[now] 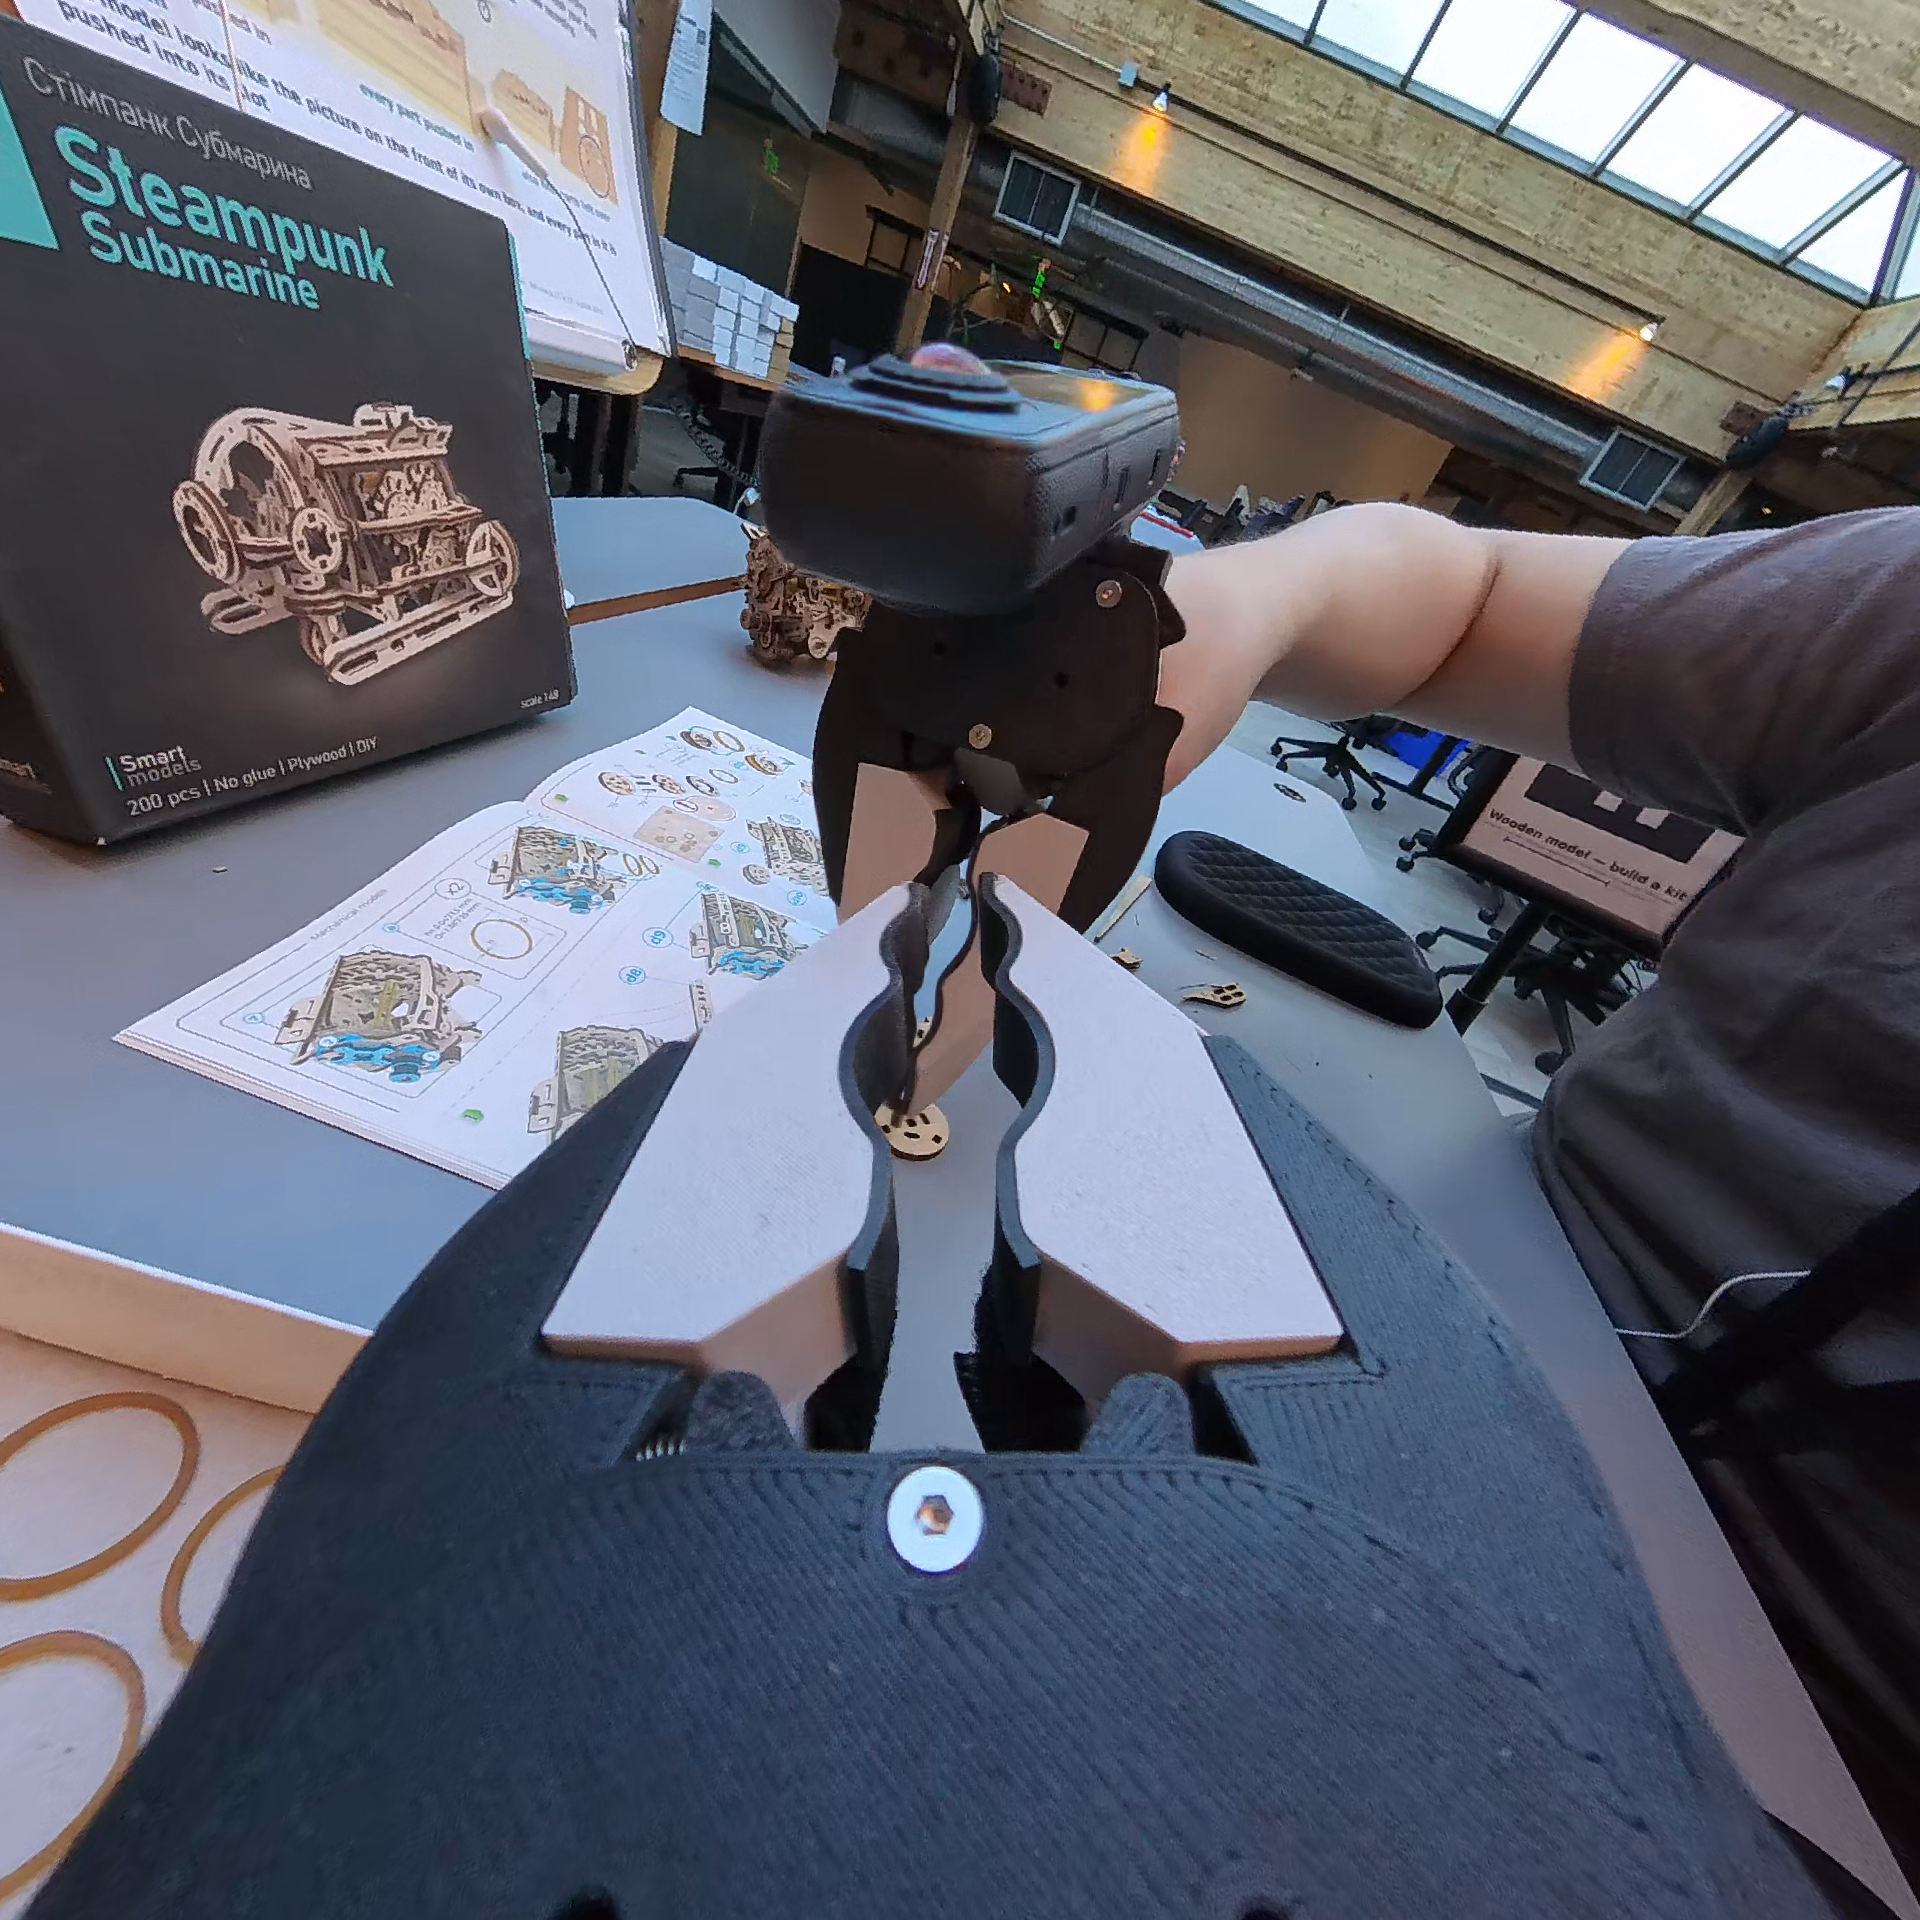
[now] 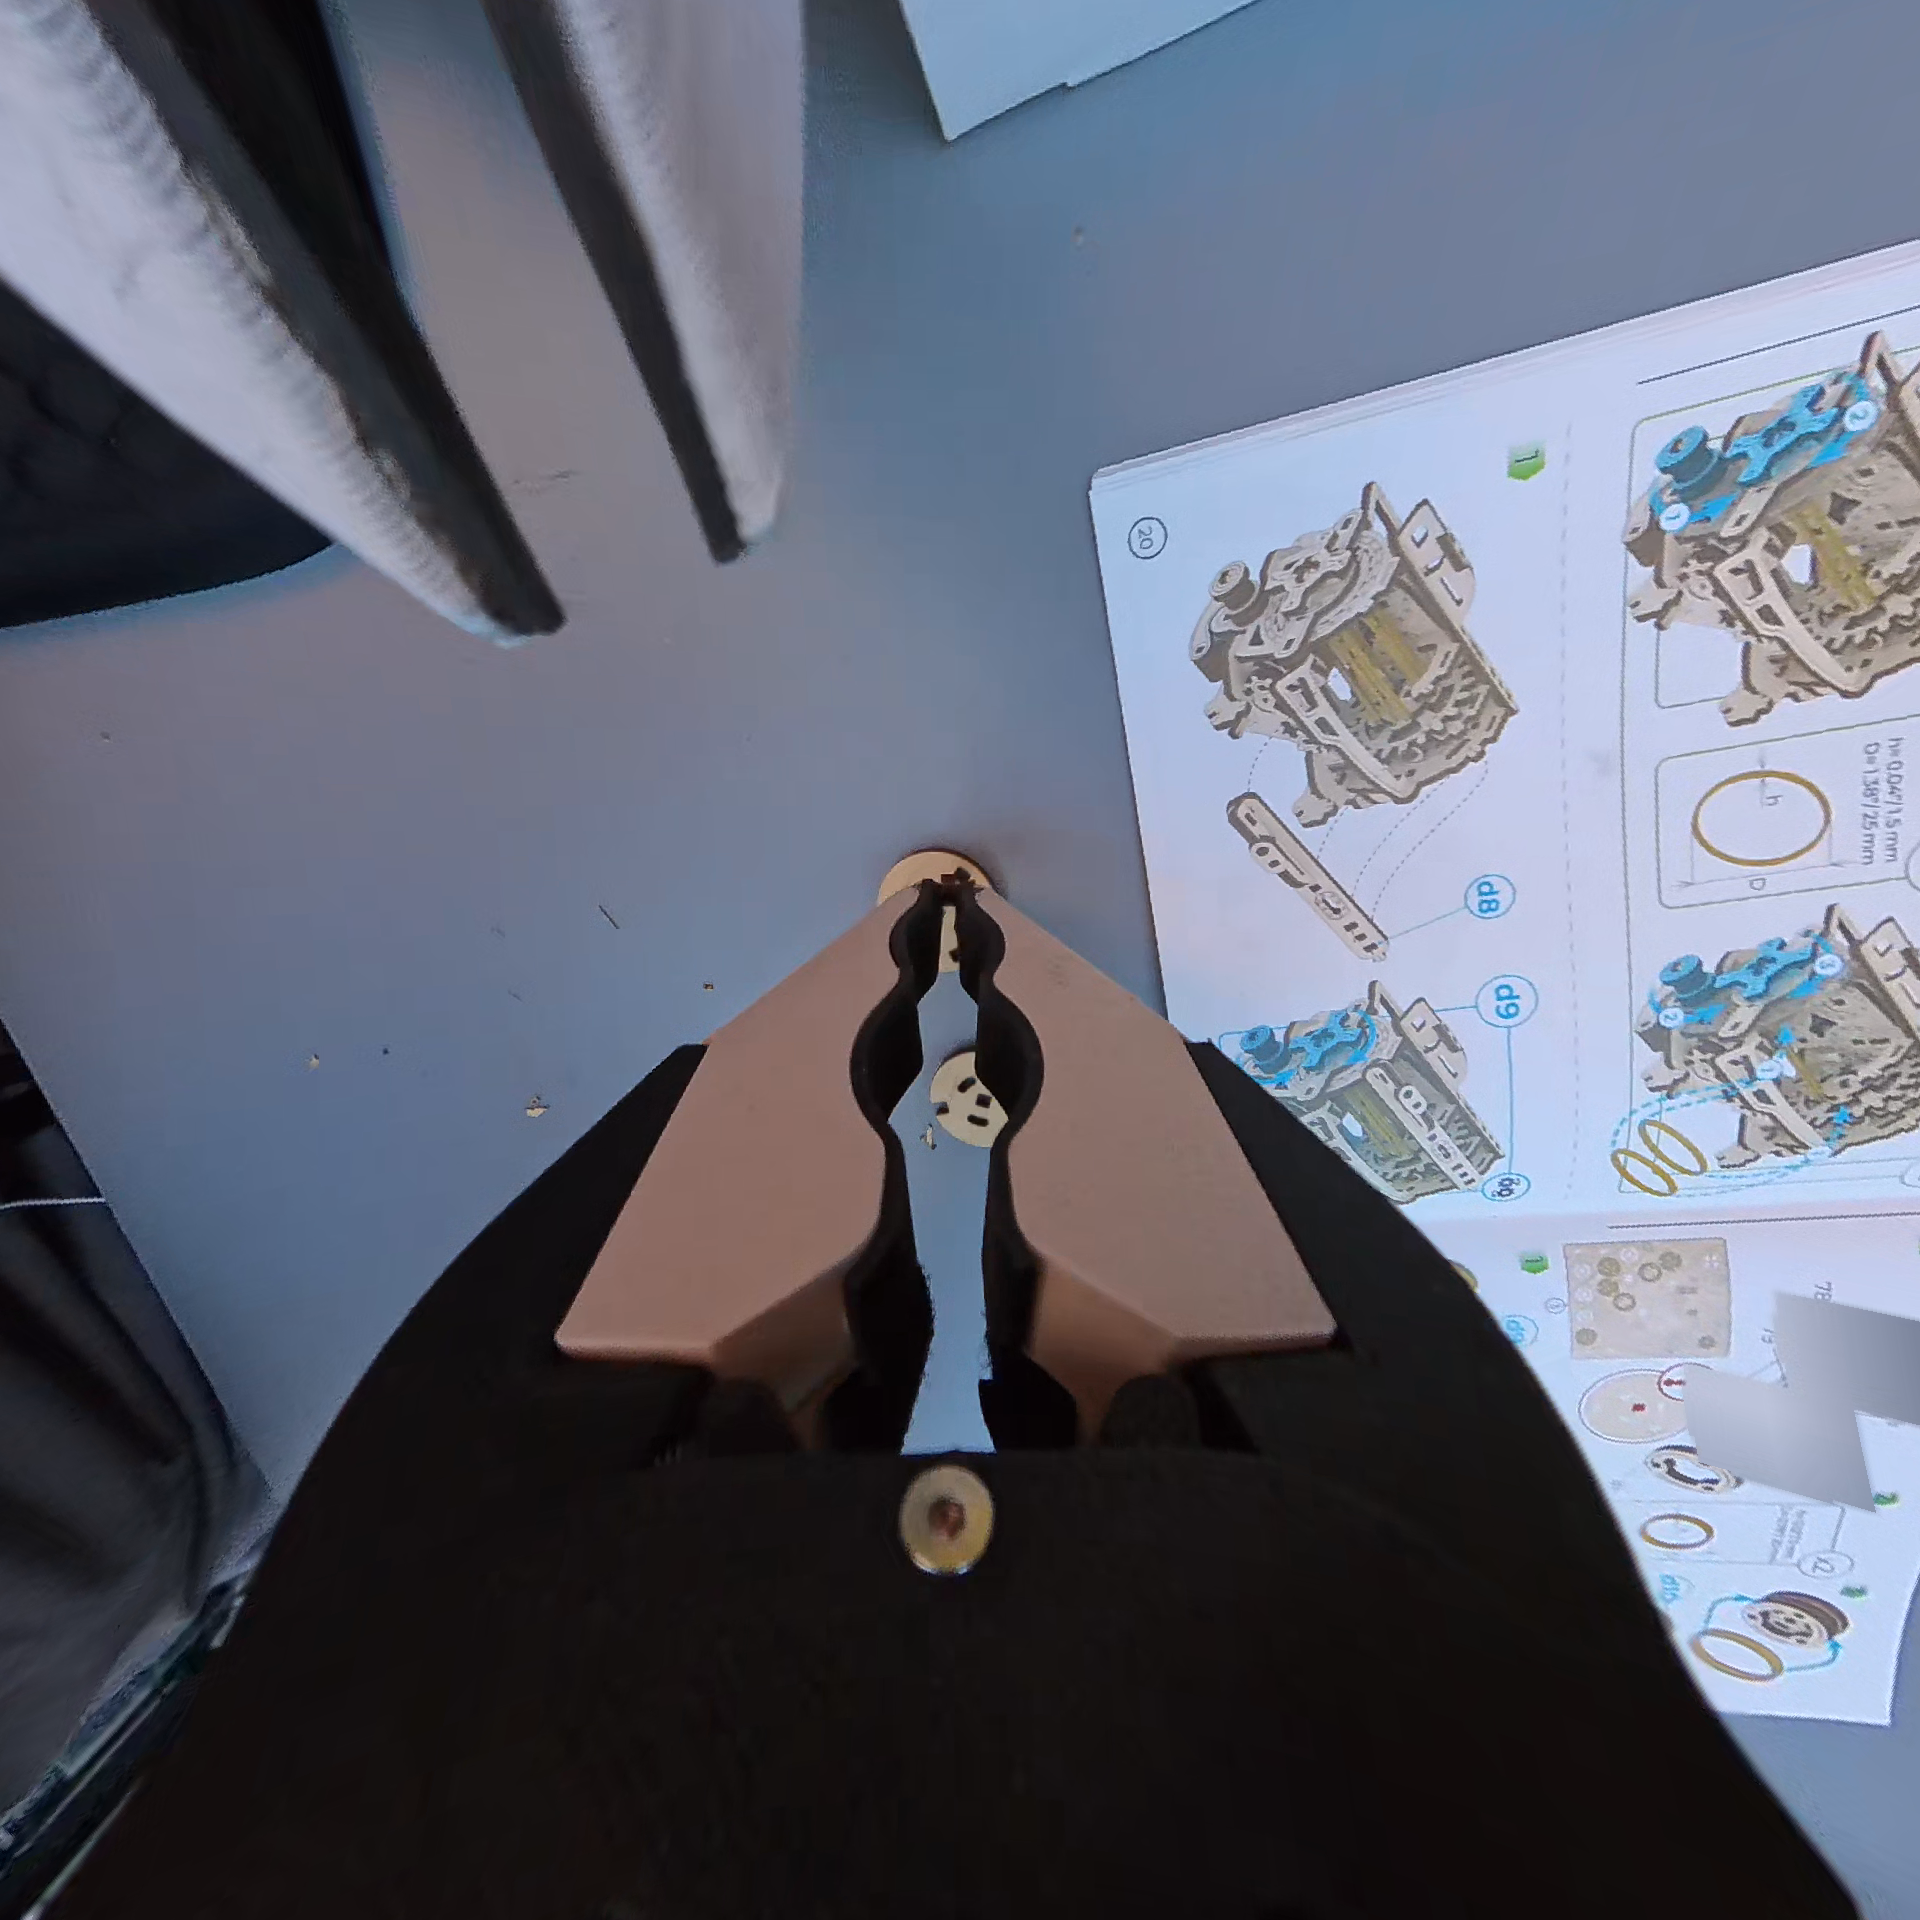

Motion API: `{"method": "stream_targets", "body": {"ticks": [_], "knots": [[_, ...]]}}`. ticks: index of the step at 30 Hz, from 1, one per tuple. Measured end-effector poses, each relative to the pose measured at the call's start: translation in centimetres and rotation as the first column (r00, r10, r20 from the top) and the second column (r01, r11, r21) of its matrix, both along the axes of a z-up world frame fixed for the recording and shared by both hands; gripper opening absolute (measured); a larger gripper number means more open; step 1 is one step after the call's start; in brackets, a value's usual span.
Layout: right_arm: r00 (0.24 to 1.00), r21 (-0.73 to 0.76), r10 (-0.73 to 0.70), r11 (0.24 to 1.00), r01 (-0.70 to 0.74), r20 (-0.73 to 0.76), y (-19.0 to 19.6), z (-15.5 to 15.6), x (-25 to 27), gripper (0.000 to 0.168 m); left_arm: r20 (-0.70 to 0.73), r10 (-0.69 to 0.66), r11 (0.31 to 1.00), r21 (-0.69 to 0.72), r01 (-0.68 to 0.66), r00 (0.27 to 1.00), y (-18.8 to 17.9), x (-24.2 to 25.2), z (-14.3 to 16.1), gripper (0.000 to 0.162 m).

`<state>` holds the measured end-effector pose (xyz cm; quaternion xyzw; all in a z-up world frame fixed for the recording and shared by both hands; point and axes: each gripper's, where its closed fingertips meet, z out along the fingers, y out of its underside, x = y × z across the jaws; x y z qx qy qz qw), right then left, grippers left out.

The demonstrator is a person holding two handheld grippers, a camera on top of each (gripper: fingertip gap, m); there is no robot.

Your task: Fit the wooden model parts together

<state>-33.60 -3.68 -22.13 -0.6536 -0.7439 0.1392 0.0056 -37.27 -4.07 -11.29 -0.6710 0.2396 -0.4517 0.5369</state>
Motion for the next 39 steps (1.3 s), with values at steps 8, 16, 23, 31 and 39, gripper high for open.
{"method": "stream_targets", "body": {"ticks": [8,16,23,31,39], "knots": [[0.994,-0.027,-0.097,0.995,0.099,0.047,0.09,-0.33,-0.09,0.001,-0.028,-0.017,1.0,0.001,0.017,0.999,-0.22,0.61,-0.23,0.008],[0.984,-0.035,-0.159,0.986,0.162,0.079,-0.03,-0.35,-0.11,0.001,-0.022,-0.014,1.0,0.005,0.014,1.0,-0.22,0.49,-0.07,0.007],[0.98,-0.025,-0.177,0.983,0.18,0.092,0.22,-0.37,0.02,0.001,-0.023,-0.015,1.0,0.005,0.015,1.0,-0.23,0.51,-0.07,0.007],[0.974,0.004,-0.197,0.98,0.198,0.114,0.58,-0.39,0.16,0.001,-0.025,-0.02,1.0,0.005,0.02,0.999,-0.31,0.66,-0.05,0.007],[0.978,0.054,-0.114,0.993,0.106,0.175,0.23,-0.41,0.1,0.001,-0.018,-0.016,1.0,0.012,0.016,1.0,-0.35,0.54,0.22,0.007]]}}
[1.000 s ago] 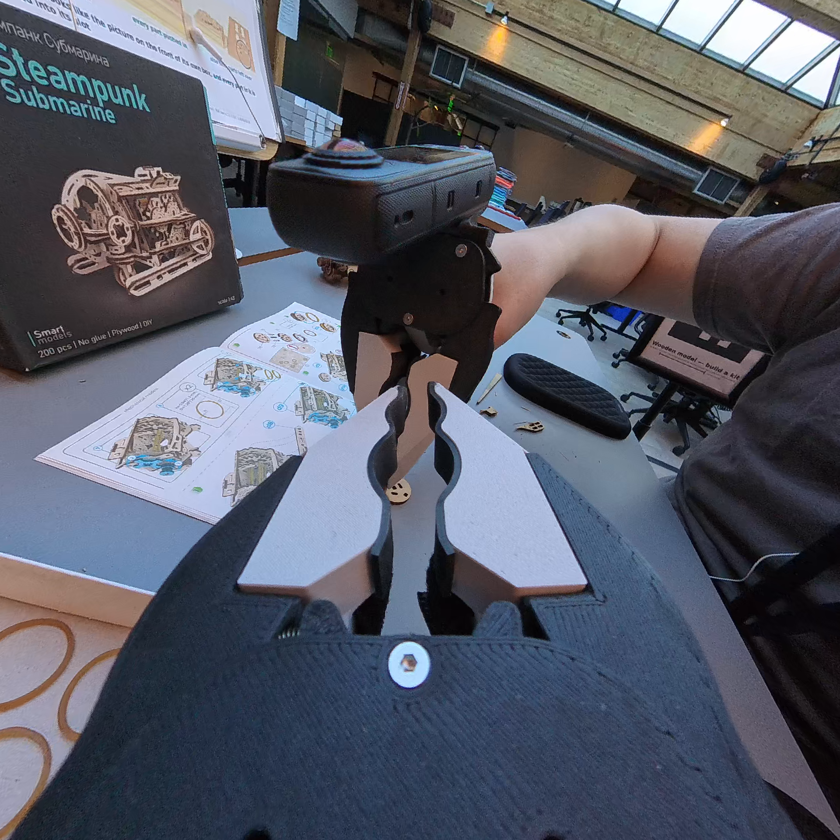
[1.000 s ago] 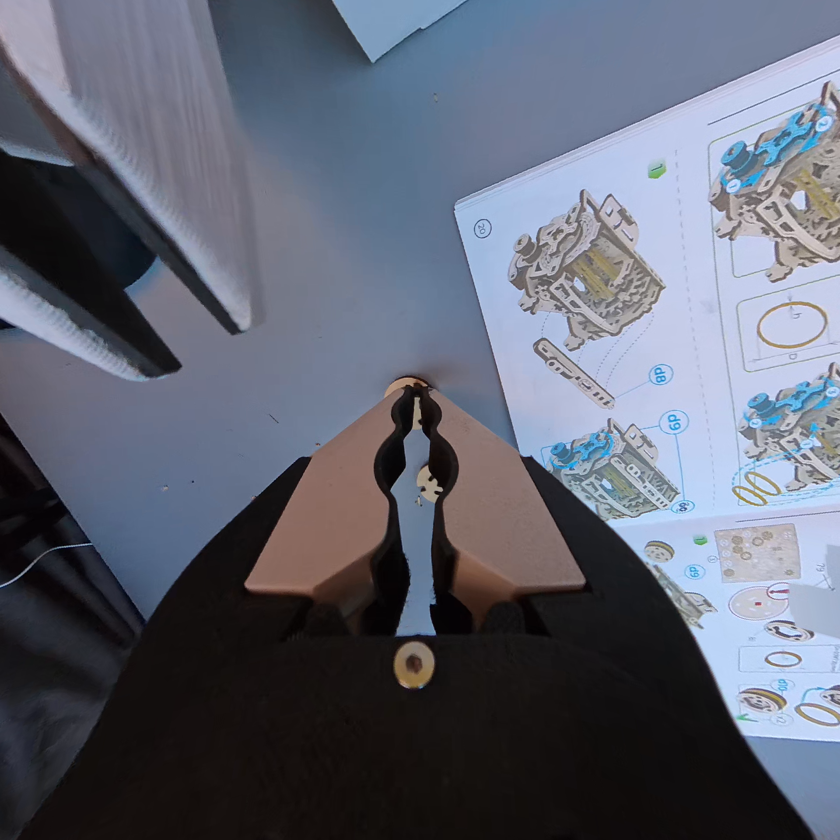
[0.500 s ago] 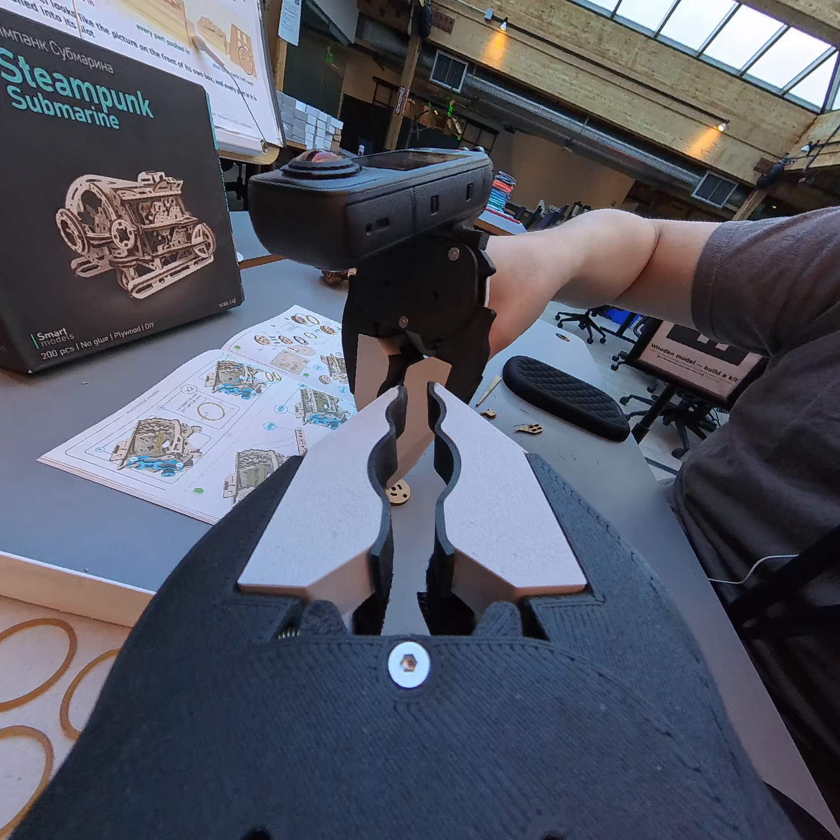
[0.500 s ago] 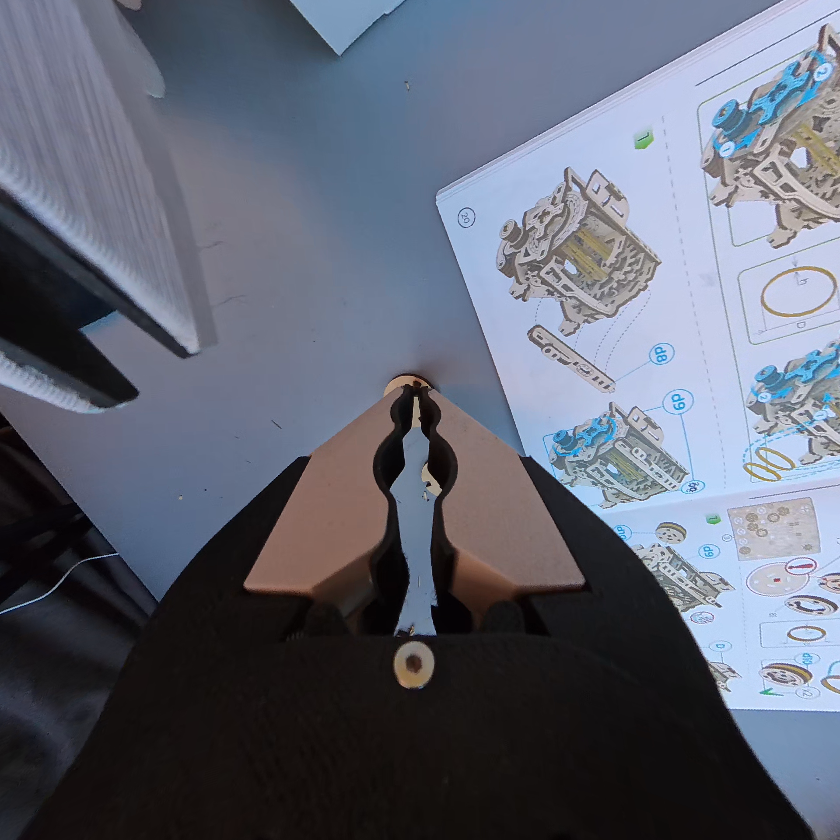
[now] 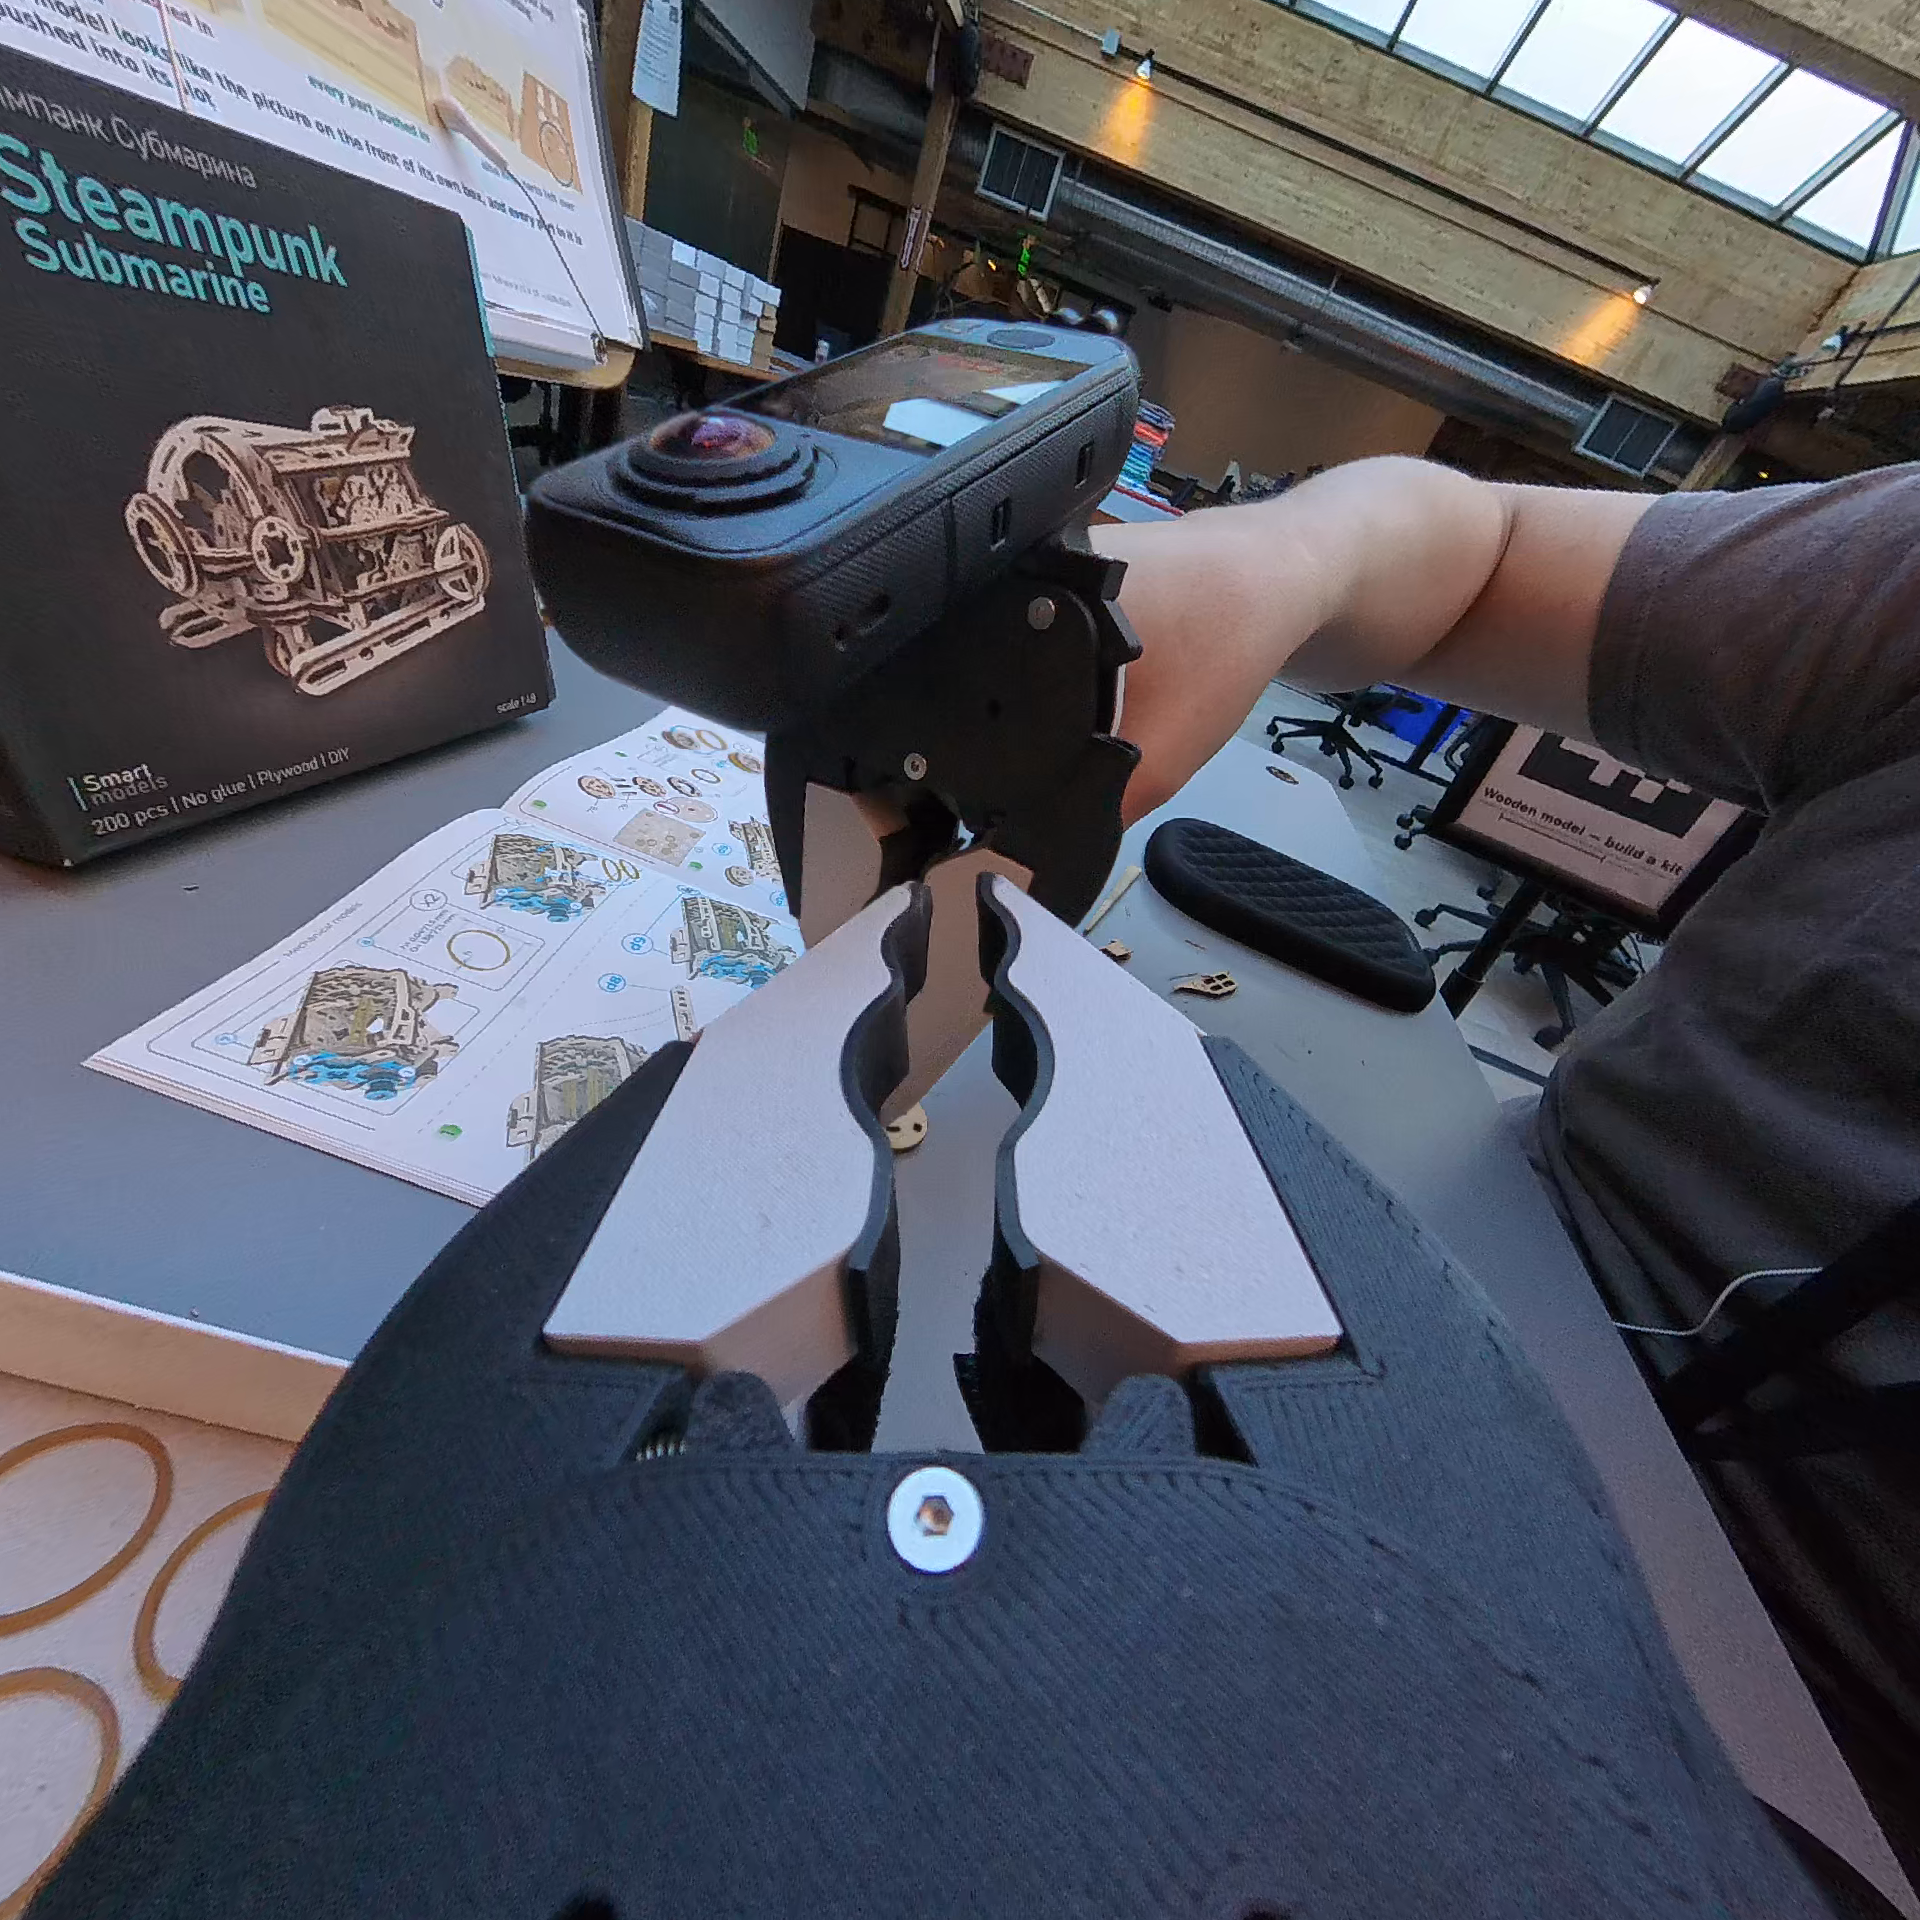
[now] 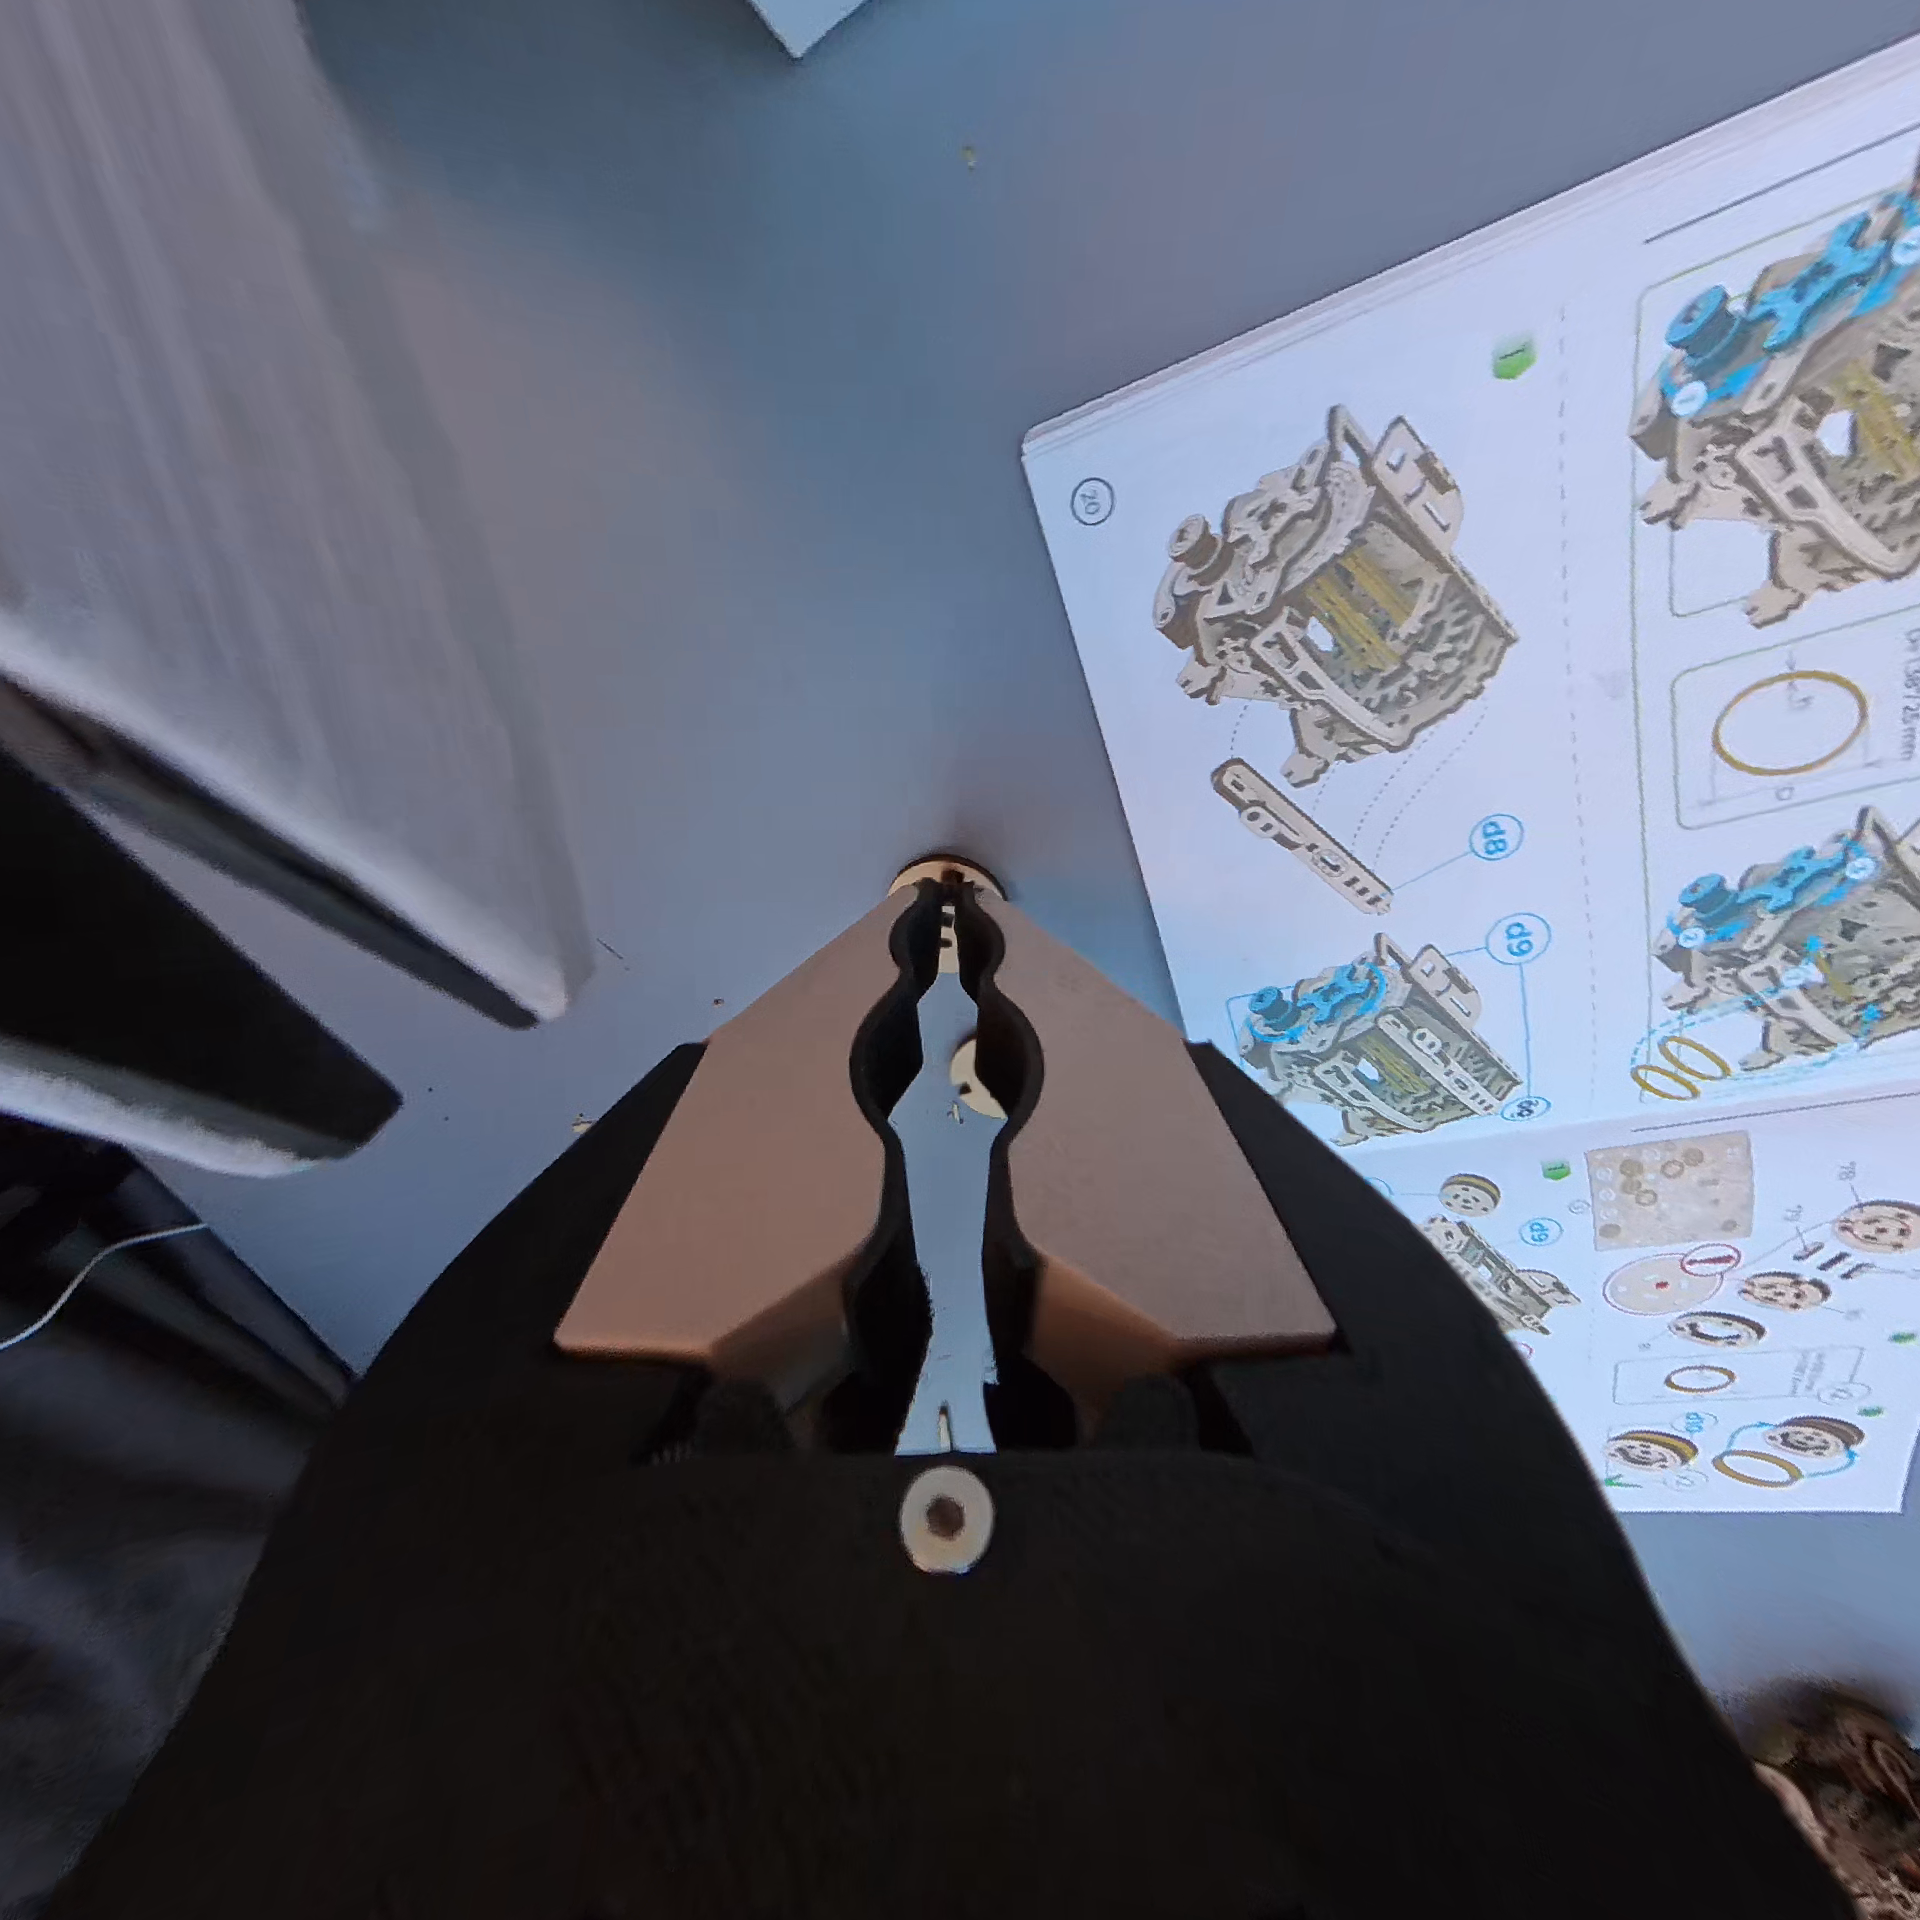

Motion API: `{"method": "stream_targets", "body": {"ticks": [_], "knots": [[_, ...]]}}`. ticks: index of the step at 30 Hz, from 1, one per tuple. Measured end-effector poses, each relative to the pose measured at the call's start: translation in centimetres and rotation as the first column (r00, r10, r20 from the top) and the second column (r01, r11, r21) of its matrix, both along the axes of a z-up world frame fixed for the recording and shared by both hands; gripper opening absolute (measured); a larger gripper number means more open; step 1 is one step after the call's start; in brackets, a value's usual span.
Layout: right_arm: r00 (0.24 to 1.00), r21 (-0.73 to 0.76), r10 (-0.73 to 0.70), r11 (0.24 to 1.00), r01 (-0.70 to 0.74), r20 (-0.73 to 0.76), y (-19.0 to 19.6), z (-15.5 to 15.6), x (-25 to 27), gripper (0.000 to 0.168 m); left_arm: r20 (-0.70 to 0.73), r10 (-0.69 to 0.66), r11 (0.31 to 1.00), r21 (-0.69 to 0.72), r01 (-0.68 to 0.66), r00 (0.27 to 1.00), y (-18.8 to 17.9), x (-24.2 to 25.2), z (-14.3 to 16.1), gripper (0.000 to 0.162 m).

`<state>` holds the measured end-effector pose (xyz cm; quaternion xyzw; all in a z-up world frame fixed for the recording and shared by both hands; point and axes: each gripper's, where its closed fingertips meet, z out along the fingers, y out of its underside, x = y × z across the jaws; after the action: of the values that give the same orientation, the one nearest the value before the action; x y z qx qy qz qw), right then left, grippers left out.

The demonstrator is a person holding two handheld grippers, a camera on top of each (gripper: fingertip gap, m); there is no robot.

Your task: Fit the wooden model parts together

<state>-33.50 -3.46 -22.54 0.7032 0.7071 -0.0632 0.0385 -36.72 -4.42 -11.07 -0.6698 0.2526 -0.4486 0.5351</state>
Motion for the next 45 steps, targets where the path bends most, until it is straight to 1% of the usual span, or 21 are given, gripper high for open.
{"method": "stream_targets", "body": {"ticks": [3,5,8,13,19,23,33,41,45], "knots": [[0.999,-0.005,0.042,0.999,-0.042,0.012,-0.2,0.0,0.0,0.001,0.006,0.007,1.0,0.005,-0.007,1.0,0.0,-0.2,0.2,0.007],[0.995,-0.034,0.096,0.995,-0.096,0.021,-0.8,0.0,0.3,0.001,0.011,0.009,1.0,0.007,-0.009,1.0,0.0,-0.3,0.3,0.007],[0.988,-0.038,0.153,0.988,-0.152,0.015,-1.4,0.1,0.4,0.001,0.012,0.01,1.0,0.007,-0.01,1.0,0.0,-0.3,0.3,0.007],[0.99,-0.024,0.137,0.99,-0.138,-0.04,-1.2,1.0,-0.2,0.001,0.012,0.017,1.0,0.01,-0.017,1.0,0.1,-0.4,0.4,0.007],[0.986,0.008,0.16,0.987,-0.16,-0.049,-1.0,0.5,0.3,0.001,0.024,0.032,0.999,0.015,-0.032,0.999,0.2,-0.9,0.6,0.007],[0.991,-0.002,0.12,0.993,-0.12,-0.068,-1.0,0.5,0.1,0.001,0.025,0.041,0.999,0.014,-0.041,0.999,0.3,-1.1,0.6,0.007],[0.994,-0.02,0.091,0.996,-0.092,-0.062,-1.1,0.0,0.4,0.001,0.026,0.046,0.999,0.011,-0.046,0.999,0.3,-1.3,0.5,0.007],[0.995,-0.004,0.081,0.997,-0.081,-0.051,-0.9,0.0,0.4,0.001,0.005,0.04,0.999,0.012,-0.04,0.999,0.3,-1.0,0.3,0.007],[0.997,0.03,0.069,0.997,-0.068,-0.036,-0.9,0.0,0.4,0.001,0.009,0.043,0.999,0.013,-0.043,0.999,0.3,-1.1,0.4,0.006]]}}
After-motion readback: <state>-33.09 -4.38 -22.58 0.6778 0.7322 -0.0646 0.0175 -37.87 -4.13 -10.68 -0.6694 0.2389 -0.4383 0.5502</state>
